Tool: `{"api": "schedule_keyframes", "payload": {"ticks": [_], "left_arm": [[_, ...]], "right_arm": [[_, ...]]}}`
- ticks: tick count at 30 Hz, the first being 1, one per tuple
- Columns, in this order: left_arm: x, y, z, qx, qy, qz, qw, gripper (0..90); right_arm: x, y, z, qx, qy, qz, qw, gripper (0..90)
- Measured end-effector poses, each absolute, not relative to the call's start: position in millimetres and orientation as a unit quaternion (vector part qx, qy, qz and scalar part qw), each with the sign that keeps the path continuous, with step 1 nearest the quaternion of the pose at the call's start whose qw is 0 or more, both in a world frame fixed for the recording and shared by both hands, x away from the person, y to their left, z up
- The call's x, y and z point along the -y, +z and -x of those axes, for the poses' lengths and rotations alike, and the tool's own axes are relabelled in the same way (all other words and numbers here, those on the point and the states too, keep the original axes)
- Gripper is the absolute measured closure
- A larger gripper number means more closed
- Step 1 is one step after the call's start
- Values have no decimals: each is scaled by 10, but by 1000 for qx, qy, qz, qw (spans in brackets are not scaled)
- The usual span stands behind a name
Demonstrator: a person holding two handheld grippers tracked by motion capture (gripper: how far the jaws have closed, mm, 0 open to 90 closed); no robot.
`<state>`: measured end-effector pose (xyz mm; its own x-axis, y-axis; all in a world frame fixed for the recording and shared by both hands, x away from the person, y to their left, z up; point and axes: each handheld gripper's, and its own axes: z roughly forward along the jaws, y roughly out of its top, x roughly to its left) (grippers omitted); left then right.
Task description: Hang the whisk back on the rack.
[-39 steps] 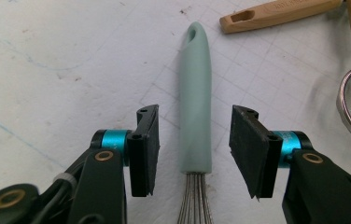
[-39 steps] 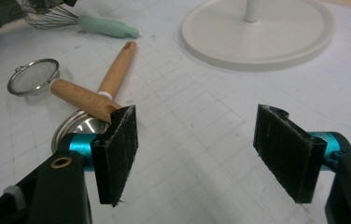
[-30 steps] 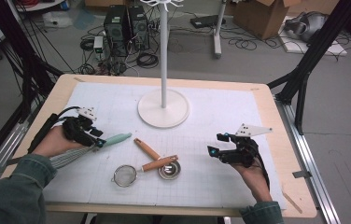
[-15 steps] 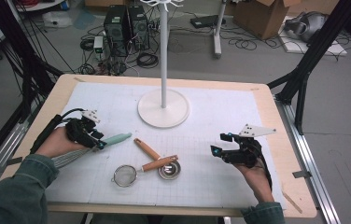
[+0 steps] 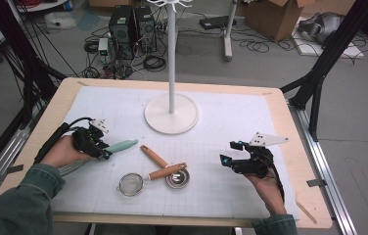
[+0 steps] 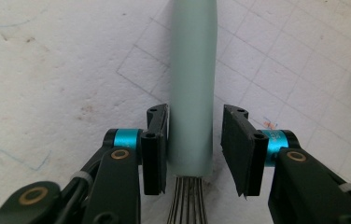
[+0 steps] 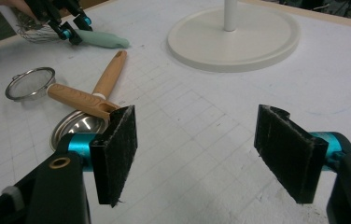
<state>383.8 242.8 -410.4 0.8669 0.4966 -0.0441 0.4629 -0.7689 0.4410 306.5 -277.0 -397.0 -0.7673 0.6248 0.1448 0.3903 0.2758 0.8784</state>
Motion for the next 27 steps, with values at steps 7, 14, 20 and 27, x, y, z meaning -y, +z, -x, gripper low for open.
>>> {"api": "schedule_keyframes", "payload": {"ticks": [7, 14, 20, 27], "left_arm": [[-2368, -4134, -3864, -256, 47, -943, 209, 659], [-2365, -4130, -3857, -256, 50, -943, 207, 685], [-2366, -4125, -3859, -256, 48, -943, 205, 691], [-2395, -4068, -3834, -256, 43, -939, 223, 693]], "right_arm": [[2783, -3976, -3032, -788, 510, -321, 122, 296], [2761, -4005, -3034, -788, 510, -322, 122, 296], [2738, -4017, -3047, -789, 510, -320, 121, 297], [2722, -4016, -3054, -789, 510, -321, 120, 298]]}}
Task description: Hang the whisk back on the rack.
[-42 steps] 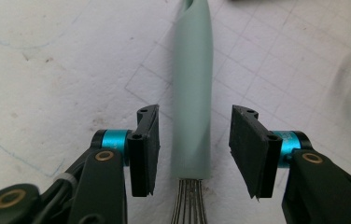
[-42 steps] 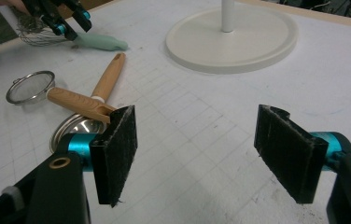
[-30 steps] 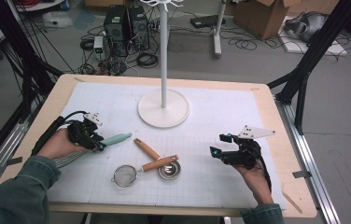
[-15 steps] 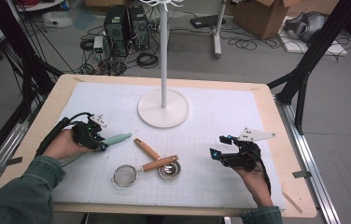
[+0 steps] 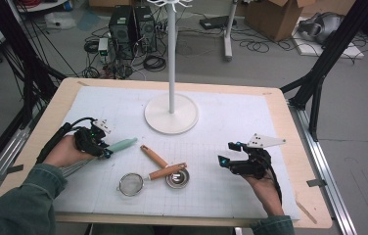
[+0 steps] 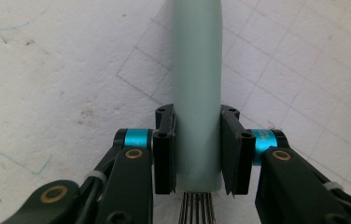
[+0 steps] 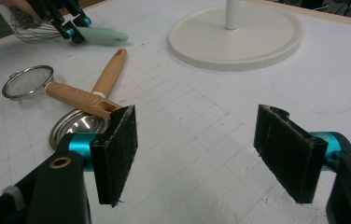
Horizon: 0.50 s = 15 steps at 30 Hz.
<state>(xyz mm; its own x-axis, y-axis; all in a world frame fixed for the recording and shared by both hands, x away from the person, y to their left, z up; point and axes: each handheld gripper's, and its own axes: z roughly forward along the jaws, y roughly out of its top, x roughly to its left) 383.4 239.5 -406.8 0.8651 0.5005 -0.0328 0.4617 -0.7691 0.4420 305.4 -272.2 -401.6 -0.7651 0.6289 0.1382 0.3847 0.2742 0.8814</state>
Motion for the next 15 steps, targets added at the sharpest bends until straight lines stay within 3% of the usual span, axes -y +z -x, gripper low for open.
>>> {"api": "schedule_keyframes", "payload": {"ticks": [15], "left_arm": [[-2411, -3769, -3759, -236, 52, -927, 286, 693]], "right_arm": [[2678, -3978, -3069, -788, 514, -317, 119, 298]]}}
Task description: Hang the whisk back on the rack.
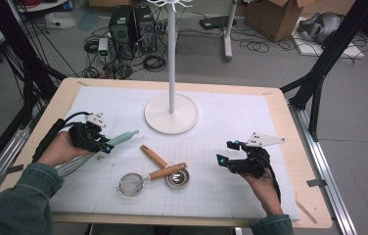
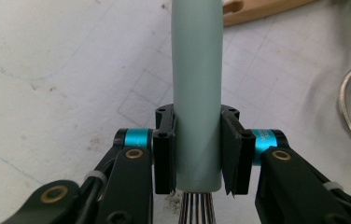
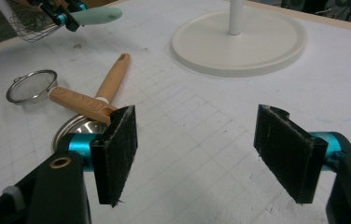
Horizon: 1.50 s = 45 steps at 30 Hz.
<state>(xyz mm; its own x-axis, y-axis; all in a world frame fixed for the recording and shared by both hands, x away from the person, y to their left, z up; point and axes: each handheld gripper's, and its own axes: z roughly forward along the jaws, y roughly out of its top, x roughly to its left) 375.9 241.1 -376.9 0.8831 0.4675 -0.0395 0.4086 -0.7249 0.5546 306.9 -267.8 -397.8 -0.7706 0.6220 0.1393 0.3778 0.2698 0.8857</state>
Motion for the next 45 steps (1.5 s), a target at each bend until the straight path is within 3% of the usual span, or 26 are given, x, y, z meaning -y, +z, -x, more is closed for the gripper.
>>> {"api": "schedule_keyframes", "payload": {"ticks": [27, 45], "left_arm": [[-2290, -3322, -3672, -202, 61, -906, 366, 693], [-1994, -3068, -3634, -165, 59, -894, 412, 693]], "right_arm": [[2386, -3778, -3194, -786, 537, -290, 99, 272], [2128, -3516, -3334, -778, 566, -260, 86, 254]]}}
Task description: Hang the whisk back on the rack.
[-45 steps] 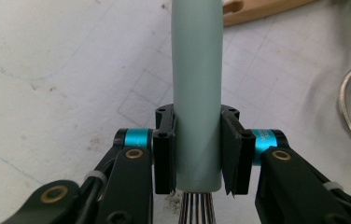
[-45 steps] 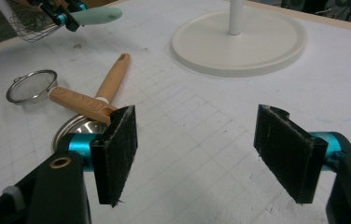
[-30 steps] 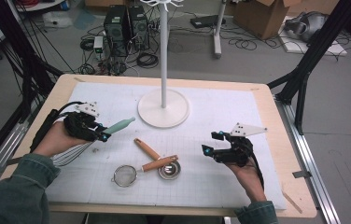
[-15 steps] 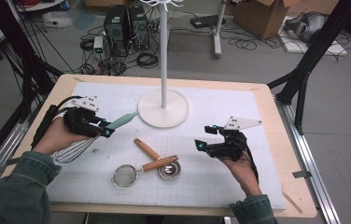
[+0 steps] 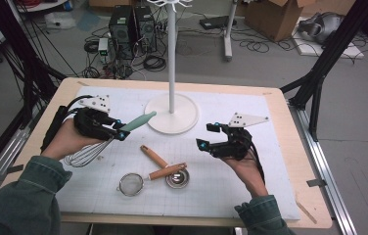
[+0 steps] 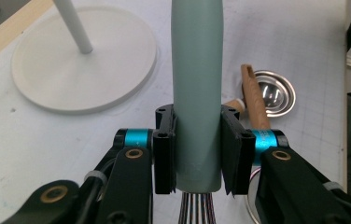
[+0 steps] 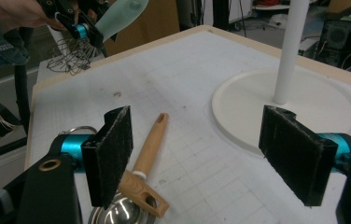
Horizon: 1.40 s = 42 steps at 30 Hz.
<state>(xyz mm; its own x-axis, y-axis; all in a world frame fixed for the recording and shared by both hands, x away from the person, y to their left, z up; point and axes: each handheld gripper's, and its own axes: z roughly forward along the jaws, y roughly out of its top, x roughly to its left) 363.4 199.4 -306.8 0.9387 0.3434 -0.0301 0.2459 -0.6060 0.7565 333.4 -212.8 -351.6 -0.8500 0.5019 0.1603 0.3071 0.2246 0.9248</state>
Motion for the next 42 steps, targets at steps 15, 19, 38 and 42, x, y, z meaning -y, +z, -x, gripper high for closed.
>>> {"api": "schedule_keyframes", "payload": {"ticks": [15, 19, 38, 42], "left_arm": [[-1771, -2895, -3602, -141, 56, -888, 434, 693], [-1732, -2879, -3597, -137, 56, -887, 438, 693], [-1513, -2795, -3572, -115, 49, -881, 456, 692], [-1470, -2783, -3567, -111, 47, -880, 460, 693]], "right_arm": [[1900, -3324, -3424, -777, 582, -227, 71, 258], [1878, -3291, -3437, -776, 585, -225, 73, 258], [1683, -3167, -3476, -775, 596, -205, 52, 262], [1646, -3166, -3497, -773, 600, -201, 47, 262]]}}
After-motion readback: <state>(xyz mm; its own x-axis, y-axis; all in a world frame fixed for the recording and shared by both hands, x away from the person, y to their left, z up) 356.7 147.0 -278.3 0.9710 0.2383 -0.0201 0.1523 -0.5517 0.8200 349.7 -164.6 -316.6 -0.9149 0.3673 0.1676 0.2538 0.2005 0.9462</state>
